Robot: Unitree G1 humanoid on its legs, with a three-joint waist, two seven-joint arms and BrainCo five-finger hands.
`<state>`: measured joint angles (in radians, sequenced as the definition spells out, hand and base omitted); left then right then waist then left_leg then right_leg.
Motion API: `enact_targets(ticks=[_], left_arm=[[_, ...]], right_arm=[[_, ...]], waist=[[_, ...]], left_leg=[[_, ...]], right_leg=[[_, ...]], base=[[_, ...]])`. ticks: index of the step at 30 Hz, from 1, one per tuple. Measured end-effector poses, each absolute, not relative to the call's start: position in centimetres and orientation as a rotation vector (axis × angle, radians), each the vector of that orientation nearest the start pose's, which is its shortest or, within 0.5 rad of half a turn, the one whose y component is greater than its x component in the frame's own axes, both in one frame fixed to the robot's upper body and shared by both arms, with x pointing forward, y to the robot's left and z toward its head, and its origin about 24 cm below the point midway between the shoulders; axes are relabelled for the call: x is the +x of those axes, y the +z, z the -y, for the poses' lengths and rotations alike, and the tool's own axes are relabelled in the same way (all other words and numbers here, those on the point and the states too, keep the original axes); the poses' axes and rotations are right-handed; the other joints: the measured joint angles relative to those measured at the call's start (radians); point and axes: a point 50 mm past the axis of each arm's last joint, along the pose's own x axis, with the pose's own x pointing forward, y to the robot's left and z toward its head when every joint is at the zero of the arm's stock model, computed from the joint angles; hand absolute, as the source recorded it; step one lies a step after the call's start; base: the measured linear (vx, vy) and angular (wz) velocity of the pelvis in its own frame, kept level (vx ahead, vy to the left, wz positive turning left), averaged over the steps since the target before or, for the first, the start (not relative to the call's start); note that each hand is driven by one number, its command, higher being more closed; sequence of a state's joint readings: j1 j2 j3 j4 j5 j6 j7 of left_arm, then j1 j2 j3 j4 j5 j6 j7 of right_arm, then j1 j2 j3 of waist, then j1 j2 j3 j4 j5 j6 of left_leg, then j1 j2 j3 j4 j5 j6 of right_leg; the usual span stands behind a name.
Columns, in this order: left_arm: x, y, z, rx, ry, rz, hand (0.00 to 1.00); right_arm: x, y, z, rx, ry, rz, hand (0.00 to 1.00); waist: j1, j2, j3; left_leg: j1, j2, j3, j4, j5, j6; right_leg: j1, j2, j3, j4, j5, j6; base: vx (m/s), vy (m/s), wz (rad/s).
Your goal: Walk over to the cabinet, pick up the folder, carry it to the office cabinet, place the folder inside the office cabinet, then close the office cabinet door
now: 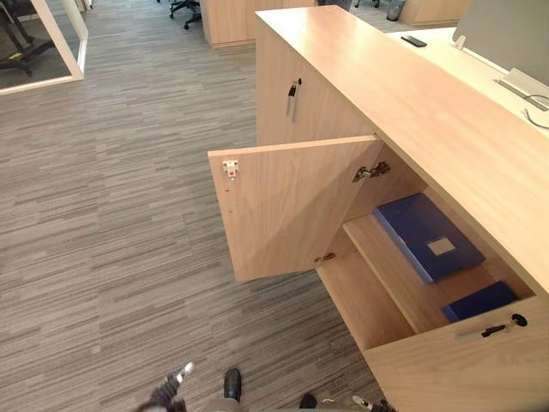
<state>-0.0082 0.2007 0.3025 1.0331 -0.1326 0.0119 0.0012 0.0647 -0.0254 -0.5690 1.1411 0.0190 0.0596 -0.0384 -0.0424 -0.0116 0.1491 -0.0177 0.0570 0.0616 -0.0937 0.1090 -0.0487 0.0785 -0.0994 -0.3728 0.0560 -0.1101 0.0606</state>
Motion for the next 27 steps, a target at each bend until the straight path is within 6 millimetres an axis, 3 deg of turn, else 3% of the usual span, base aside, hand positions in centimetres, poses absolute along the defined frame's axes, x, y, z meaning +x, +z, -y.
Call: enact_targets(ticks=[2,5,9,12,17,22,27], left_arm=[[15.7,-11.6,-28.9,-0.032,0.450,-0.869,0.00],[21.8,-5.3,-34.2,0.114,0.490,-0.661,0.00],[28.1,2.4,-36.5,0.290,0.474,-0.465,0.00],[31.0,6.0,-36.1,0.400,0.435,-0.392,0.00],[34.3,9.4,-34.2,0.521,0.370,-0.326,0.00],[35.2,10.9,-33.8,0.666,0.397,-0.296,0.00],[36.6,11.3,-30.6,0.908,0.305,-0.227,0.00]], right_arm=[[5.0,-17.1,21.5,0.310,-0.592,-1.240,0.00],[4.1,-17.2,21.6,0.334,-0.624,-1.254,0.00],[4.0,-17.2,21.6,0.395,-0.663,-1.236,0.00],[3.9,-17.3,21.5,0.437,-0.674,-1.226,0.00],[4.0,-17.2,21.5,0.479,-0.700,-1.198,0.00],[2.8,-17.3,21.6,0.475,-0.722,-1.211,0.00],[1.8,-17.3,21.6,0.471,-0.736,-1.227,0.00]], waist=[[-0.004,0.002,0.000],[-0.006,0.004,0.000],[-0.013,0.015,-0.001],[-0.022,0.025,-0.005],[-0.040,0.029,-0.008],[-0.063,0.034,-0.006],[-0.061,0.034,-0.006]], left_leg=[[0.001,0.000,0.014,0.000,-0.002,0.003],[0.008,-0.008,0.051,0.002,-0.003,0.007],[0.023,-0.019,0.088,0.006,-0.005,0.006],[0.046,-0.017,0.115,0.006,-0.008,0.002],[0.073,0.000,0.167,0.006,-0.018,-0.012],[0.072,0.006,0.201,0.006,-0.018,-0.013],[0.068,0.008,0.198,0.005,-0.019,-0.014]], right_leg=[[0.004,0.002,0.017,-0.016,0.001,0.000],[0.007,-0.005,0.047,-0.026,0.027,0.004],[0.016,-0.012,0.066,-0.034,0.028,0.004],[0.029,-0.010,0.090,-0.034,0.028,0.003],[0.030,-0.001,0.135,-0.033,0.026,-0.001],[0.009,0.002,0.163,-0.028,0.030,-0.008],[-0.013,-0.002,0.159,-0.004,0.030,-0.009]], base=[[0.04,0.033,-0.16],[0.11,0.027,-0.24],[0.13,0.003,-0.16],[0.06,-0.004,-0.19],[-0.01,-0.015,-0.30],[-0.07,-0.007,-0.22],[-0.10,0.020,0.03]])
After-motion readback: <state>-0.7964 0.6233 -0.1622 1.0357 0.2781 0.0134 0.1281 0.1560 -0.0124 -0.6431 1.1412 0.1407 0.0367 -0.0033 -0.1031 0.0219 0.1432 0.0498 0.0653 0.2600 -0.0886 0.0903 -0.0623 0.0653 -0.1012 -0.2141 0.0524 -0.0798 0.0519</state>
